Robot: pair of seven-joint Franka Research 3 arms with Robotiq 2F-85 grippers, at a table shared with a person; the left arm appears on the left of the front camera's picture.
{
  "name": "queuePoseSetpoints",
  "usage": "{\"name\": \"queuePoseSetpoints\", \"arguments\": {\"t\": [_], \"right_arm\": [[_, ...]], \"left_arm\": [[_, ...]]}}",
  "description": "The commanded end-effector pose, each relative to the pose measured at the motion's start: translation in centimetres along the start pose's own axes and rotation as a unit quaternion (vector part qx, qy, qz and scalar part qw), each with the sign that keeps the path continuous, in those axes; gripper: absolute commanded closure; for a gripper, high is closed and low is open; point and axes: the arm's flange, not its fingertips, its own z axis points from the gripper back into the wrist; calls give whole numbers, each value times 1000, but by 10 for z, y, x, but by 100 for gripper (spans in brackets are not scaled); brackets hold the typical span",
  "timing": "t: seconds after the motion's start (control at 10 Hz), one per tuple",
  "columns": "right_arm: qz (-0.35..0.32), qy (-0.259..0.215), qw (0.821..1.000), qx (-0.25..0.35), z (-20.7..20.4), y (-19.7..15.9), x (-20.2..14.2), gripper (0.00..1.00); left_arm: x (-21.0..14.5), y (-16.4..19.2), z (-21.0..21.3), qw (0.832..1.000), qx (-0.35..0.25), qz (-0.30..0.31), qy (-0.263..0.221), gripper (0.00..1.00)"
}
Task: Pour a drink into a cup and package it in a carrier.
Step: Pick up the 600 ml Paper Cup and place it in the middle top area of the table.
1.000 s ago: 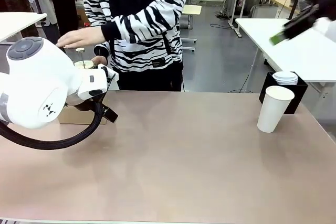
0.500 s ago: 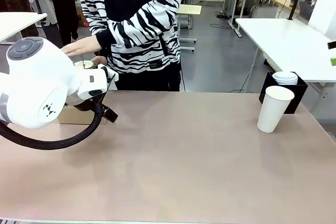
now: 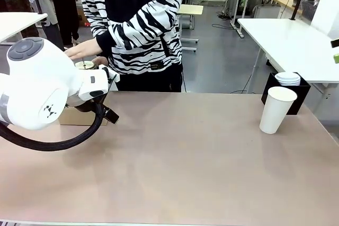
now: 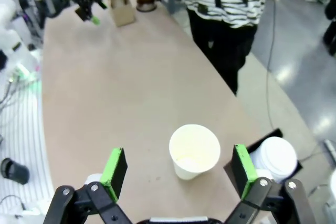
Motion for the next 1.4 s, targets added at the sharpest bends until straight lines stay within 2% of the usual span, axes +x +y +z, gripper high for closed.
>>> {"name": "queuePoseSetpoints", "arguments": {"t": [0.0,0.1,0.3,0.6,0.9,1.1,1.2,1.3], "right_arm": [[-12,-72,996,45,-9,-28,-49,0],[-13,-104,993,48,-9,-25,-81,0],[-15,-137,989,56,-24,-18,-134,0],[-6,-192,978,82,-66,-14,-184,0],[-14,-233,970,66,-119,-16,-209,0],[1,-253,967,33,-136,-21,-219,0],[-27,-237,970,52,-139,-25,-214,0],[-21,-233,970,63,-133,-18,-215,0]], "left_arm": [[0,0,0,1000,-1,0,-1,0],[0,0,0,1000,-1,0,-1,0],[0,0,0,1000,-1,0,-1,0],[0,0,0,1000,-1,0,-1,0],[0,0,0,1000,-1,0,-1,0],[0,0,0,1000,-1,0,-1,0],[0,0,0,1000,-1,0,-1,0],[0,0,0,1000,-1,0,-1,0]]}}
